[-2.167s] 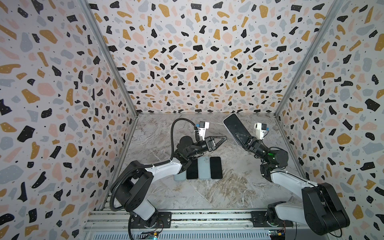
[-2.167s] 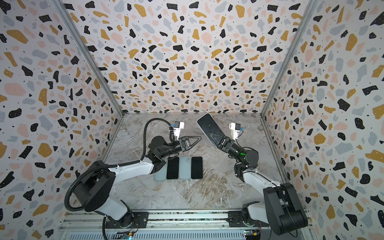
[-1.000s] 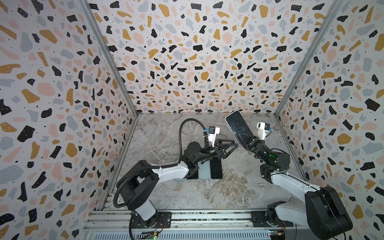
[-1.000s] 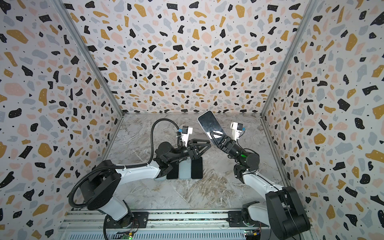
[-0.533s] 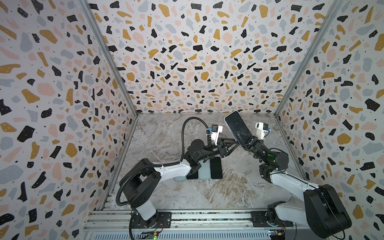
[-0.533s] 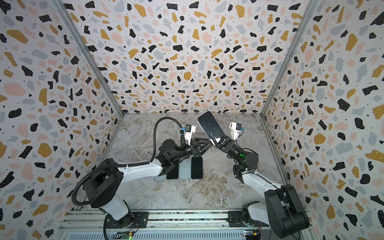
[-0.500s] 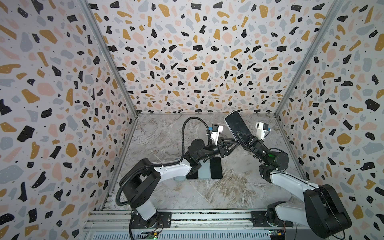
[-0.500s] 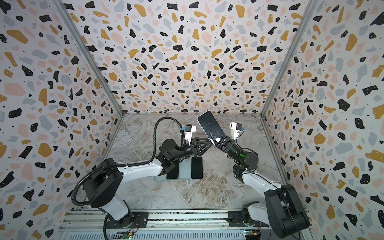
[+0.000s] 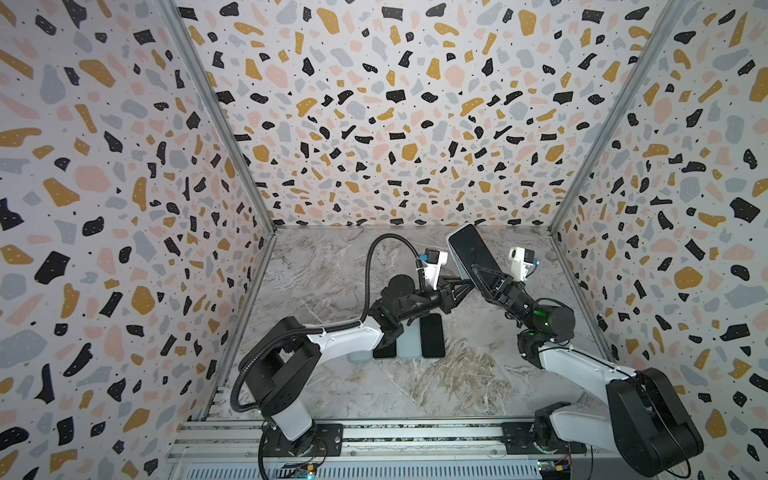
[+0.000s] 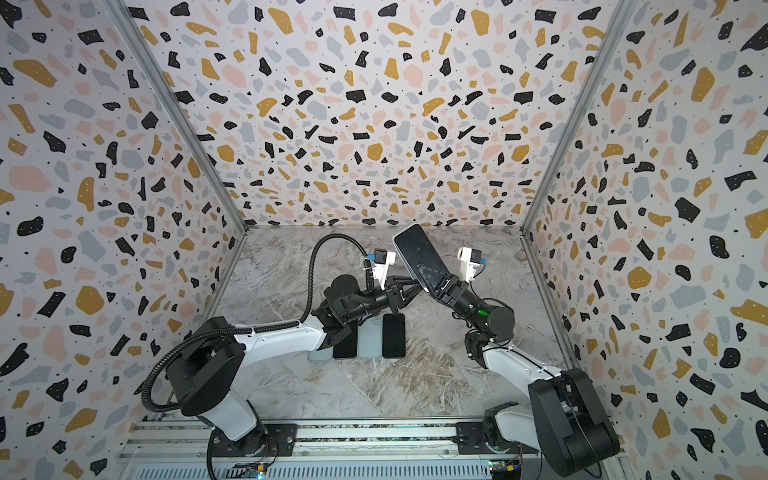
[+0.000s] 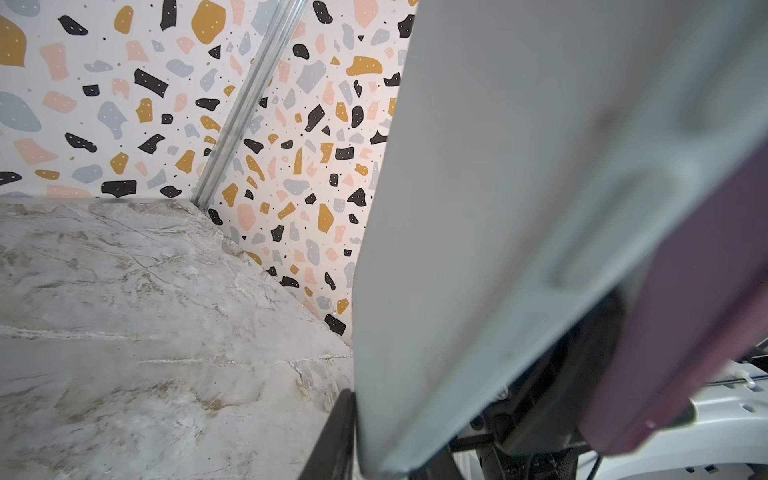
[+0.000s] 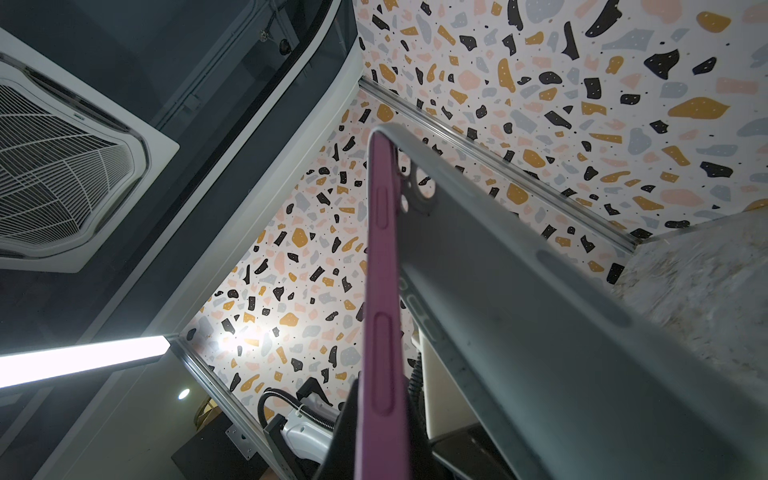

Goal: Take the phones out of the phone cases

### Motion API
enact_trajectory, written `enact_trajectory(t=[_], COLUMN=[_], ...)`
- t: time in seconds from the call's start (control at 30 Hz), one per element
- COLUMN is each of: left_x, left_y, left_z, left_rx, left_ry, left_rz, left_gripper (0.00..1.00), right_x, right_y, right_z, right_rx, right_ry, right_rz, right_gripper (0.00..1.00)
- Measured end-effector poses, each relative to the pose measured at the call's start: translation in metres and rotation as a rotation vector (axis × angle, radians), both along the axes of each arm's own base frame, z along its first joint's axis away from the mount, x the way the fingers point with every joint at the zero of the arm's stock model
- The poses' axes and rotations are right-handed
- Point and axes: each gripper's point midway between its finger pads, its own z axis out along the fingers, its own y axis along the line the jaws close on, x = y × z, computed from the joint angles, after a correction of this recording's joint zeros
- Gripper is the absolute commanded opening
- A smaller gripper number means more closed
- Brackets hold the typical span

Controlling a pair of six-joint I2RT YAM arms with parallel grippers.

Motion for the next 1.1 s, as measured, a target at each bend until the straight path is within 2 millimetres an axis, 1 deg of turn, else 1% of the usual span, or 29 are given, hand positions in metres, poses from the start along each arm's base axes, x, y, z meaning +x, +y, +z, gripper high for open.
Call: enact_trajectory(t=[0.2,0.37,0.53,0.63,0.83,0.93,1.0,1.1], left_x=[0.001,0.002,0.004,0.004,0.005,0.004,0.002,-0.003], left_y=[0.001,0.003,0.005,0.005,0.006,0.01,0.012,0.018], left_z=[-0.002,-0.002,-0.002,-0.005,-0.01,-0.025,-0.043,-0.078], left_rx=[0.017,0.031,0.043,0.055,0.068,0.091,0.126,0.196], left_ry=[-0.005,-0.004,-0.007,0.002,0.016,0.058,0.106,0.196], left_rz=[0.012,0.027,0.042,0.045,0.05,0.055,0.059,0.064], left_gripper=[0.18,0.14,0.06,0.01,0.0,0.0,0.0,0.0], right_x=[0.0,-0.004,-0.009,-0.01,-0.014,-0.012,-0.009,-0.004], right_y=[0.0,-0.002,-0.003,-0.004,-0.009,-0.022,-0.033,-0.049], right_z=[0.0,0.002,0.008,0.009,0.004,-0.006,-0.014,-0.022], right_rx=[0.0,-0.002,0.001,0.0,-0.015,-0.032,-0.054,-0.093], right_ry=[-0.003,-0.023,-0.049,-0.057,-0.05,-0.016,0.019,0.058], right_rz=[-0.004,-0.011,-0.016,-0.018,-0.051,-0.123,-0.195,-0.311], right_gripper=[0.0,0.0,0.0,0.0,0.0,0.0,0.0,0.0])
